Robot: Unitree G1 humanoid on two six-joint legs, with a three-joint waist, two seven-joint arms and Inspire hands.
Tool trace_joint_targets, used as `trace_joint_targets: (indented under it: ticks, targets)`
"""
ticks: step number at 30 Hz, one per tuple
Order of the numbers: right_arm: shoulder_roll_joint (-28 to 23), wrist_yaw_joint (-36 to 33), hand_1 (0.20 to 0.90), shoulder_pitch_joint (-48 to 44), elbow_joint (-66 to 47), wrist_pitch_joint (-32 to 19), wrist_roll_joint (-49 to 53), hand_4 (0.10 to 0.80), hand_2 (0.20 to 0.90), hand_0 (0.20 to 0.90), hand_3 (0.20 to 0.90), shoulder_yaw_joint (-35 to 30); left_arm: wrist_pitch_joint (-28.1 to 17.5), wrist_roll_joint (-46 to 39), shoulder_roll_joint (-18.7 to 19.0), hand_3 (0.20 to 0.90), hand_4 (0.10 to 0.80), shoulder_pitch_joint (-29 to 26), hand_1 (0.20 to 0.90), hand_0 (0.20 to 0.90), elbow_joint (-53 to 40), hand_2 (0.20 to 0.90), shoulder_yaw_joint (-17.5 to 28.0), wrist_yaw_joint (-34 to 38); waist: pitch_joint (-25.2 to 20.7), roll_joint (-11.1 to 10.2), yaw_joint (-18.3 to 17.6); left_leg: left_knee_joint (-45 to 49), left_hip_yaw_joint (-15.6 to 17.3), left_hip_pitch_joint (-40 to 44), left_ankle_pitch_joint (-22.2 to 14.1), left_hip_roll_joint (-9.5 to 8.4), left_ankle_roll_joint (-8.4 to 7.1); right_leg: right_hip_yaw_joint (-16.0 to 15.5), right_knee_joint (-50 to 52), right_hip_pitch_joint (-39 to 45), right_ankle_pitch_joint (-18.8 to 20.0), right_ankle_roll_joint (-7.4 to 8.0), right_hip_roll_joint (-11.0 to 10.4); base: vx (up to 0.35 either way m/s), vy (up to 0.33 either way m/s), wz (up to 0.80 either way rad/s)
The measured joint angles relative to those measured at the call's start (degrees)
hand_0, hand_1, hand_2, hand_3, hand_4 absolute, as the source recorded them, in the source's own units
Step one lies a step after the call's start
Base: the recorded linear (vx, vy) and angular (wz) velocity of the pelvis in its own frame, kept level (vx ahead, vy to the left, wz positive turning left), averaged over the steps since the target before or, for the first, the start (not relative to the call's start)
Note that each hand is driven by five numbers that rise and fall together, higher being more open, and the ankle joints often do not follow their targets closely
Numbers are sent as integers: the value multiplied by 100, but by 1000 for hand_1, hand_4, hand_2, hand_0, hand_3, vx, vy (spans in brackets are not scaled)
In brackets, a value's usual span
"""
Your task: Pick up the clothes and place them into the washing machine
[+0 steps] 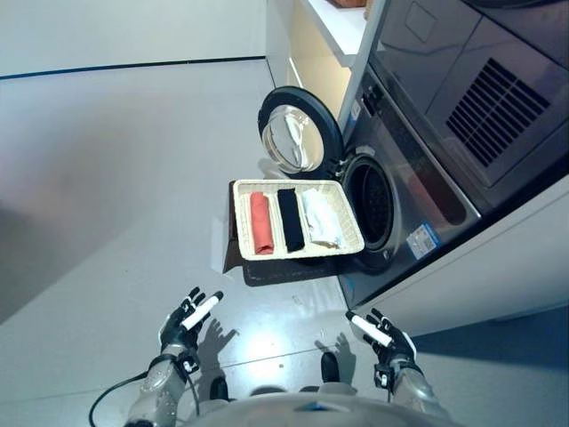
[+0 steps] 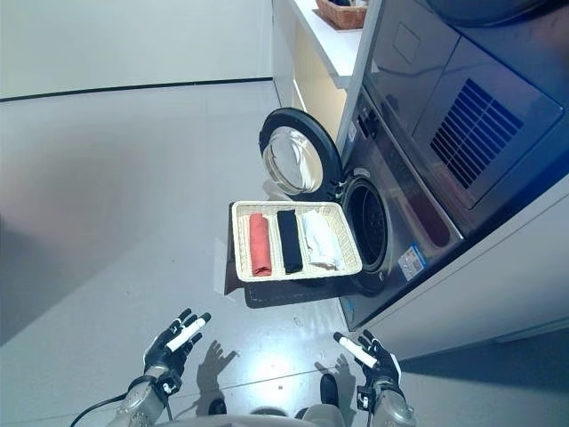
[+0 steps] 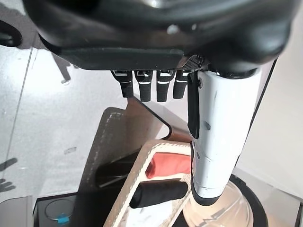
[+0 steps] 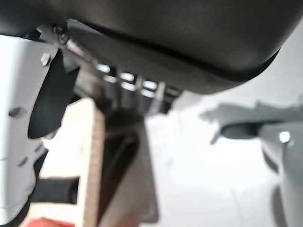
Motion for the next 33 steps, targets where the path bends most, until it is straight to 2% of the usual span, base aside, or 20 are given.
trace_joint_targets:
  ticks: [2,4,6,7,8,10,13,14,15,16,17,18,19,21,22,24,25,26,30,33]
  targets:
    - [-68,-4,900,-176,-6,-6,106,800,900,900,900,-141,3,8,-74,900,800,-111,900,900,15,900,-8,-6,245,246,-121,227,-31,114,-132,-48,134,-41,705,-101,62,-102,-53,78,227,3]
    - [-86,8,900,-197,-6,-10,118,800,900,900,900,-155,-6,12,-66,900,800,-278,900,900,35,900,24,3,452,369,-129,555,-42,223,-323,-105,282,-55,1419,-215,193,-215,-147,107,230,5]
    - [-95,16,900,-202,-8,-7,118,800,900,900,900,-153,-13,17,-59,900,800,-376,900,900,43,900,23,-1,544,468,-168,849,-89,191,-486,-155,386,-73,1948,-455,530,-349,-173,170,86,7]
    - [-87,15,900,-216,-12,4,119,800,900,900,900,-149,-12,23,-53,900,800,-406,900,900,48,900,30,5,616,609,-214,856,-126,210,-518,-111,481,-237,2319,-669,702,-458,-227,158,-19,12]
    - [-82,17,900,-206,-11,15,119,800,900,900,900,-135,-24,24,-53,900,800,-395,900,900,47,900,41,4,608,644,-237,815,-128,209,-493,-89,523,-282,2439,-717,560,-449,-249,250,-51,32]
    - [-77,24,900,-199,-15,17,120,800,900,900,900,-107,-71,20,-19,900,800,-374,900,900,47,900,49,10,613,641,-282,623,-135,241,-458,-99,580,-491,2497,-831,-67,-399,-183,258,-101,26]
    - [-71,28,900,-265,-40,14,123,800,900,900,900,-102,-78,-4,6,900,800,-263,900,900,57,900,58,33,650,555,-315,457,-144,196,-408,-138,632,-610,1283,-749,-217,-188,-106,335,-91,11]
    - [-59,26,900,-272,-39,13,124,800,900,900,900,-101,-76,-5,16,900,800,-191,900,900,65,900,52,43,668,524,-381,402,-202,233,-314,-139,549,-584,903,-664,-209,-178,-74,326,-75,17]
    - [-9,22,900,-251,-21,15,125,800,900,900,900,-101,-77,-6,5,900,800,-82,900,900,86,900,73,48,644,454,-442,303,-287,305,-287,-140,466,-477,428,-473,-160,-88,-14,328,-85,37]
    - [40,15,900,-200,-8,15,125,800,900,900,900,-104,-77,-5,13,900,800,-14,900,900,106,900,65,47,599,357,-514,102,-386,372,-261,-127,315,-465,211,-329,-296,29,51,329,-99,61]
    - [82,8,900,-123,18,15,128,800,900,900,900,-120,-75,-7,-6,900,800,-1,900,900,163,900,65,45,540,254,-627,-143,-507,546,-190,-91,158,-435,17,-187,-223,33,108,309,-120,70]
    - [15,-5,900,-127,59,15,144,800,900,900,900,-145,-67,-6,-151,900,800,-46,900,900,217,900,52,46,546,303,-714,455,-575,424,-303,-65,-37,-511,44,-188,-77,-14,187,313,-144,38]
    - [-90,-35,900,-100,35,17,180,800,900,900,900,-154,-62,-3,-313,900,800,19,900,900,206,900,45,26,525,340,-681,1023,-582,387,-769,-32,-139,-539,73,-168,-37,-69,276,292,-166,3]
    - [-241,-70,900,-99,-71,4,187,800,900,900,900,-146,-48,-2,-467,900,800,93,900,900,227,900,36,-18,468,509,-748,895,-650,653,-1015,162,-128,-735,163,-85,178,-417,498,246,-194,-7]
    - [-359,-80,900,-57,-69,4,196,800,900,900,900,-155,-40,-3,-559,900,800,86,900,900,215,900,12,-14,396,684,-759,548,-690,848,-1045,415,-90,-855,371,-120,66,-498,684,231,-227,16]
    - [-433,-78,900,-120,-28,-2,219,800,900,900,900,-154,-49,-4,-541,900,800,-110,900,900,215,900,3,-14,408,673,-792,280,-773,944,-916,619,-140,-943,746,-198,-219,-534,807,203,-217,38]
    - [-416,-77,900,-120,-8,1,221,800,900,900,900,-145,-57,-16,-489,900,800,-203,900,900,236,900,6,-6,381,635,-902,320,-928,827,-903,651,-156,-750,851,-245,-422,-500,874,191,-179,56]
    - [-417,-75,900,-123,-2,0,224,800,900,900,900,-128,-58,-30,-470,900,800,-258,900,900,235,900,3,1,361,680,-928,298,-976,785,-884,711,-168,-736,930,-320,-532,-464,931,209,-187,43]
    - [-371,-63,900,-269,37,-4,242,800,900,900,900,-78,-76,-178,-373,900,800,-364,900,900,226,900,0,-2,334,775,-882,383,-1095,469,-725,916,-362,-837,1415,-689,-915,-667,1096,205,-237,23]
    - [-294,-82,900,-494,319,2,313,800,900,900,900,20,-87,-248,-320,900,800,-391,900,900,287,900,15,44,401,623,-734,1123,-1108,174,-615,852,-554,-822,1514,-619,-1052,-824,1112,248,-278,6]
